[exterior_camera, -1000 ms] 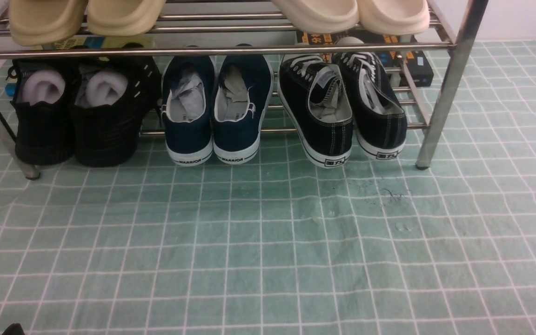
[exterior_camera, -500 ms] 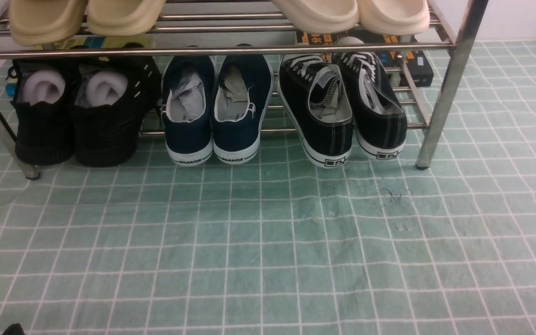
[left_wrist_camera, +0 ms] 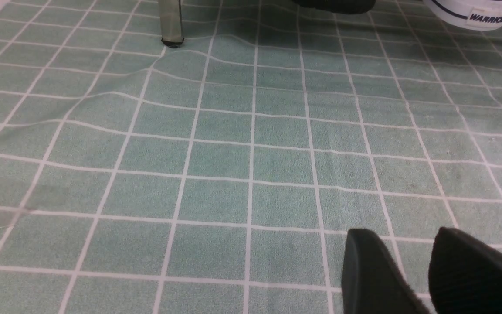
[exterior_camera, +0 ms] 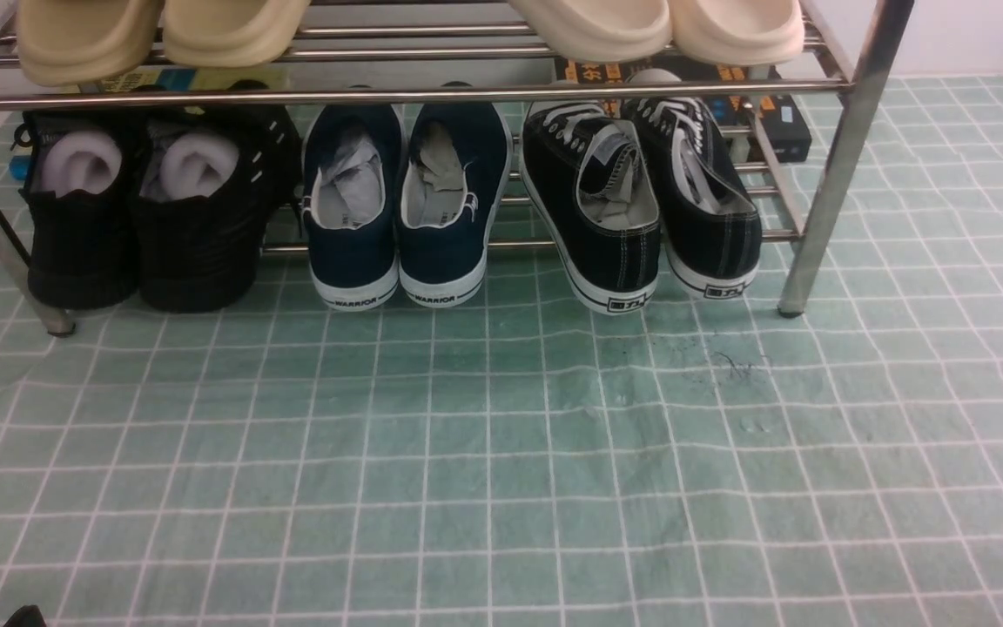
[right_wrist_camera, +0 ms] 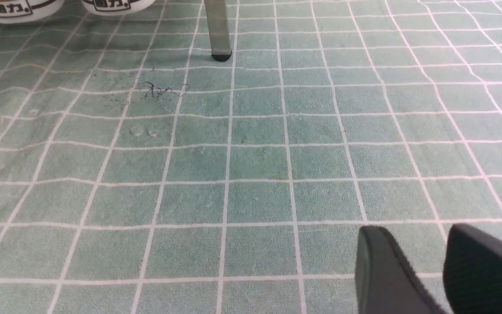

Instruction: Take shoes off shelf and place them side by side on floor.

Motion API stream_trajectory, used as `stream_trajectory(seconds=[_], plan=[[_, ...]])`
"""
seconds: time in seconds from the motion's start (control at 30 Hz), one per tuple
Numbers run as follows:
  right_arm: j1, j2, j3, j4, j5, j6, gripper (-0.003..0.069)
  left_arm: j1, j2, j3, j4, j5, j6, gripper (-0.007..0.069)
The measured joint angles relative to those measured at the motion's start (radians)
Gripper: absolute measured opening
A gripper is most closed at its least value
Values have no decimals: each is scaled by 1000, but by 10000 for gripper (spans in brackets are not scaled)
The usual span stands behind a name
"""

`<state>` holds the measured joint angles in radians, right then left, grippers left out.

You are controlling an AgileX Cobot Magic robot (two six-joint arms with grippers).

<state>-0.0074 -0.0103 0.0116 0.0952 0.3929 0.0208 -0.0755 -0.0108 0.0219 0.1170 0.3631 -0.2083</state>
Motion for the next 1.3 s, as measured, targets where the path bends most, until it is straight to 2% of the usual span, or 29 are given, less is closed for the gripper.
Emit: stream_trajectory(seconds=[0.07,0.1,0.2,0.37,0.63,0.77,0.87,1.0,1.1,1.13,1.17,1.2,1.3], plan=[[0,0,2,100,-8,56,237,0,0,0,0,0,0,239],[0,0,2,111,-8,63,237,0,0,0,0,0,0,239],[0,0,5,316,-7,173,237,0,0,0,0,0,0,239],[0,0,10,513,-6,214,237,0,0,0,0,0,0,239],[0,0,12,576,-42,225,237,0,0,0,0,0,0,239],[0,0,12,673,-161,272,237,0,0,0,0,0,0,239],[0,0,12,702,-200,271,237,0,0,0,0,0,0,239],[0,0,-5,713,-215,187,195,0,0,0,0,0,0,239],[0,0,-53,713,-207,95,107,0,0,0,0,0,0,239],[0,0,-99,713,-193,20,40,0,0,0,0,0,0,239],[0,1,-105,713,-193,20,32,0,0,0,0,0,0,239],[0,21,-167,713,-174,-48,-8,0,0,0,0,0,0,239],[0,107,-291,713,-117,-127,-9,0,0,0,0,0,0,239]])
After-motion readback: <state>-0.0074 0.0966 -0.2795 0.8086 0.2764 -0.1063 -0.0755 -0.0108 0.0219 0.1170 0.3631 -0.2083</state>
